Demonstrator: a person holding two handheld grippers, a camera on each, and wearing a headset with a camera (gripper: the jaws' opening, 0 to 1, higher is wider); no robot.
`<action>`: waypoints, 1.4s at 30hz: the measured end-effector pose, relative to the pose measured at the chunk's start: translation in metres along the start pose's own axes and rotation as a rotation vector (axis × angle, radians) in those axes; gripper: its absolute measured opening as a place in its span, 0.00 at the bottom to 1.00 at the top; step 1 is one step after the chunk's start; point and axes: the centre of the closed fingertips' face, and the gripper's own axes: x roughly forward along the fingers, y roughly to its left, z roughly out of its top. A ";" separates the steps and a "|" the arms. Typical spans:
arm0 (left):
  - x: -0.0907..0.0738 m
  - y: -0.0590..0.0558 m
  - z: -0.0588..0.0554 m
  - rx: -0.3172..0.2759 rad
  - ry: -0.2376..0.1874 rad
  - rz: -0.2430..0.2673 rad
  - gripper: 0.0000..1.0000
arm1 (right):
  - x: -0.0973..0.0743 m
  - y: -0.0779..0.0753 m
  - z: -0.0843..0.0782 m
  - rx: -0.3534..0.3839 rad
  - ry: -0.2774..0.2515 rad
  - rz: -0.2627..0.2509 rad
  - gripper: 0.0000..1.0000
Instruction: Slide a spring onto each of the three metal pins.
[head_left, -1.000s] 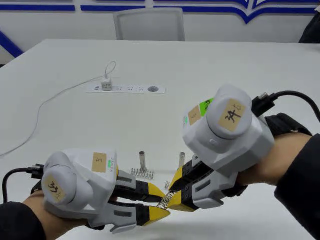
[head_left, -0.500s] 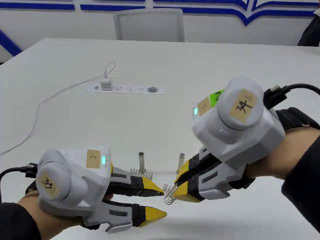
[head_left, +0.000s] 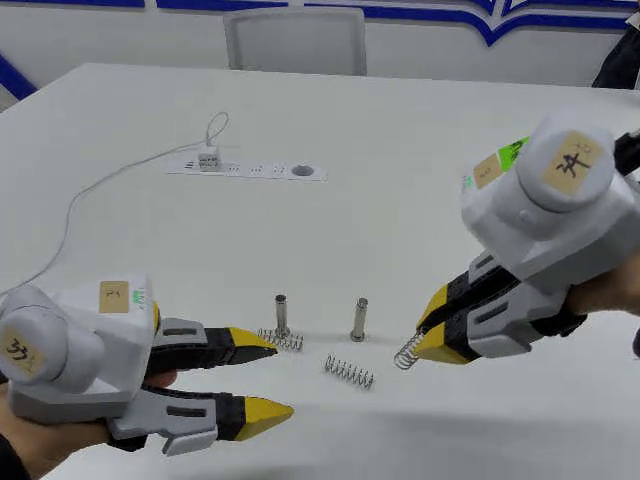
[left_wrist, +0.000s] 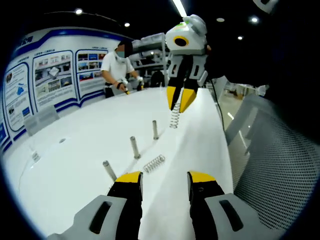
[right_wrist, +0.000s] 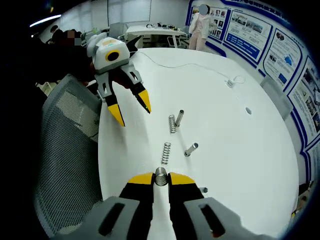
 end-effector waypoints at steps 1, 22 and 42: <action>-0.002 0.001 0.000 -0.007 -0.003 0.008 0.37 | -0.002 -0.004 -0.002 0.003 0.005 -0.010 0.12; -0.016 0.001 -0.002 -0.060 -0.025 0.099 0.45 | -0.011 -0.061 -0.031 0.034 0.142 -0.125 0.12; -0.018 0.003 0.001 -0.078 -0.049 0.114 0.44 | 0.015 -0.073 -0.042 0.022 0.239 -0.087 0.12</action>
